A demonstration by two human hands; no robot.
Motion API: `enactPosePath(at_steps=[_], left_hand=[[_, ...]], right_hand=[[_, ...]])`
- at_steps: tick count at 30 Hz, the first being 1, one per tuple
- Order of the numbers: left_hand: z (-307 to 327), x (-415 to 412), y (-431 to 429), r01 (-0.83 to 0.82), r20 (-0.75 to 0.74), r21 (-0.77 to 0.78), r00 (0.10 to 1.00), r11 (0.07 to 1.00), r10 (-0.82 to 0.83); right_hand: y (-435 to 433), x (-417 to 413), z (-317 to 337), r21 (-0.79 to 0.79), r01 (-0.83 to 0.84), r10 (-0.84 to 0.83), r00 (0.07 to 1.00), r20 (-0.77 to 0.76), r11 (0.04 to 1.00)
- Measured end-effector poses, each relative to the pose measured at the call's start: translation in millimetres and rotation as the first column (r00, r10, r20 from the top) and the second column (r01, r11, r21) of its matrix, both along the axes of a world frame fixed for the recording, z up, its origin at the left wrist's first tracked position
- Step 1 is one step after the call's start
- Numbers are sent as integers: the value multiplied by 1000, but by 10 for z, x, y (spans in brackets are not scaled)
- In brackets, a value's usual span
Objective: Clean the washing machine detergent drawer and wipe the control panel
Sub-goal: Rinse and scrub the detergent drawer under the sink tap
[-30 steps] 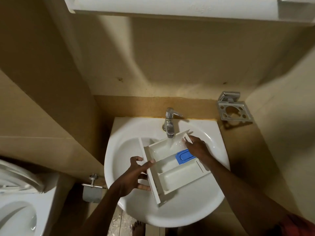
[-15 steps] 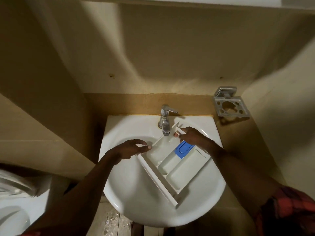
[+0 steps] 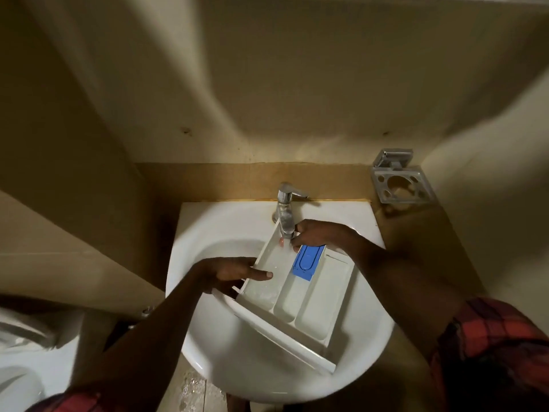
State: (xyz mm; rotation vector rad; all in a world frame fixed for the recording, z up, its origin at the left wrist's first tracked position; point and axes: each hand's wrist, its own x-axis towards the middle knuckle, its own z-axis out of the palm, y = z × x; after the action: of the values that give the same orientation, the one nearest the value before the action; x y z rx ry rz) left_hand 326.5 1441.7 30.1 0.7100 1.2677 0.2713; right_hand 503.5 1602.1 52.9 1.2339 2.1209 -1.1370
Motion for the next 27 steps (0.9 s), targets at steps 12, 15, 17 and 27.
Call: enactPosePath(at_steps=[12,15,17,27], left_hand=[[-41,240,-113,-145,8,20,989,989,145],[-88,242,-265,-117,12,-2,993,993,117],[-81,190,-366,-124,25,-16,992,992,125],[238,-160,-720,-506,23,31,862,862,506]], right_hand=[[34,287,-44,-282,86,-131,981,-142,955],[-42,285,-36,-404,73,-121,988,-93,912],[-117,208,-30,-440,75,-139,984,-116,895],[17,249,177,-151,30,-47,993,-112,988]])
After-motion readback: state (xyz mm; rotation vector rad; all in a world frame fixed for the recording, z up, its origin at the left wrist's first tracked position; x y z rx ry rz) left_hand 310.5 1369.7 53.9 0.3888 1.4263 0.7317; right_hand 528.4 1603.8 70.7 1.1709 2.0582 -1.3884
